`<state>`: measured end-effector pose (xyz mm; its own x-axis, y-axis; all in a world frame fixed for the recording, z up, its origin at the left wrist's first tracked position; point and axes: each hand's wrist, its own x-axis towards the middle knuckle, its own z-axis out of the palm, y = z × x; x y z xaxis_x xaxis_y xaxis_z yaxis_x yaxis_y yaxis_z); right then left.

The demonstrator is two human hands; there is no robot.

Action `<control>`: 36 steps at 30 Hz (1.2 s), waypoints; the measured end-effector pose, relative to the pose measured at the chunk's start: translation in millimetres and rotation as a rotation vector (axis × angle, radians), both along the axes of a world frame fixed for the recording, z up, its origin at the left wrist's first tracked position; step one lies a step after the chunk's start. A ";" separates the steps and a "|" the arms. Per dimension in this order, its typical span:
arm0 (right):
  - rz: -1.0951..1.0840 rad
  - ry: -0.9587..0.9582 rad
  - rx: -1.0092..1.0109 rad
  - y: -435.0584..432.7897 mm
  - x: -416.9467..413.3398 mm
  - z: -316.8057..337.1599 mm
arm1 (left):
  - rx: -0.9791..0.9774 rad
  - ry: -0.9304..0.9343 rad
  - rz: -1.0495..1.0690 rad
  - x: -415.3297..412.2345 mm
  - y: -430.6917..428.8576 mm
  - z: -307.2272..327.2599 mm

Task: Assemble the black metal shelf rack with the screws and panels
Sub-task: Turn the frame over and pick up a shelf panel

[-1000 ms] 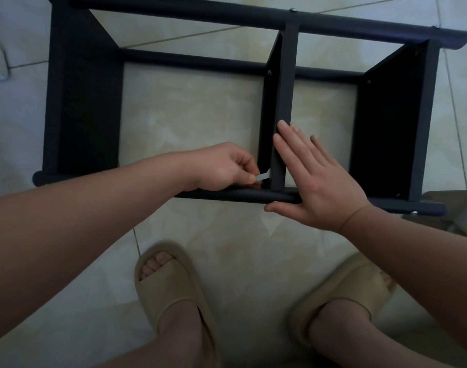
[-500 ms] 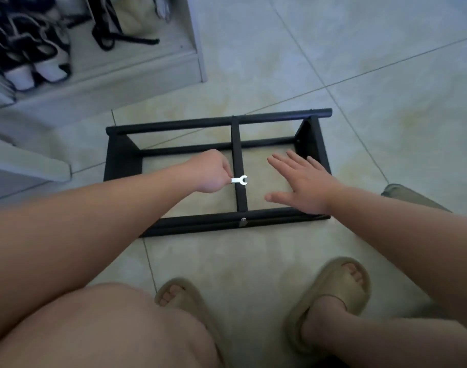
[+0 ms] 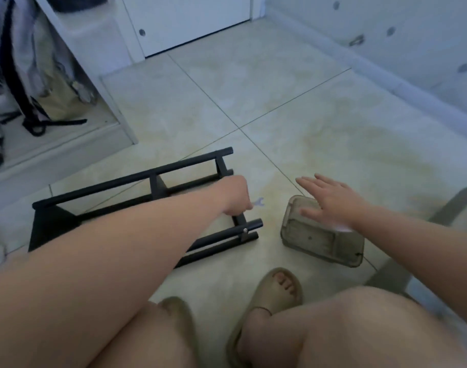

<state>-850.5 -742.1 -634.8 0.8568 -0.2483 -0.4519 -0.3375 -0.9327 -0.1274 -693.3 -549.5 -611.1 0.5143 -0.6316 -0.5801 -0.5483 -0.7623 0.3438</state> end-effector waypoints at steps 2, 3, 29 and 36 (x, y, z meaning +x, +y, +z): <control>-0.064 0.034 0.017 -12.7 -17.9 -20.4 | 0.046 -0.003 -0.081 -11.0 -28.6 -20.6; -0.094 0.053 0.026 -18.0 -24.9 -31.3 | 0.056 0.003 -0.121 -16.0 -41.7 -32.3; -0.189 0.128 0.072 -18.4 -14.1 -70.5 | 0.036 0.035 -0.268 -8.4 -52.0 -86.7; -0.004 0.037 0.040 37.5 66.4 -14.5 | 0.125 -0.101 -0.199 25.9 74.8 -45.9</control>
<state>-784.0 -704.6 -649.4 0.8386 -0.2323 -0.4927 -0.3460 -0.9258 -0.1524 -667.4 -474.7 -657.0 0.4460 -0.6529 -0.6122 -0.7188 -0.6688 0.1898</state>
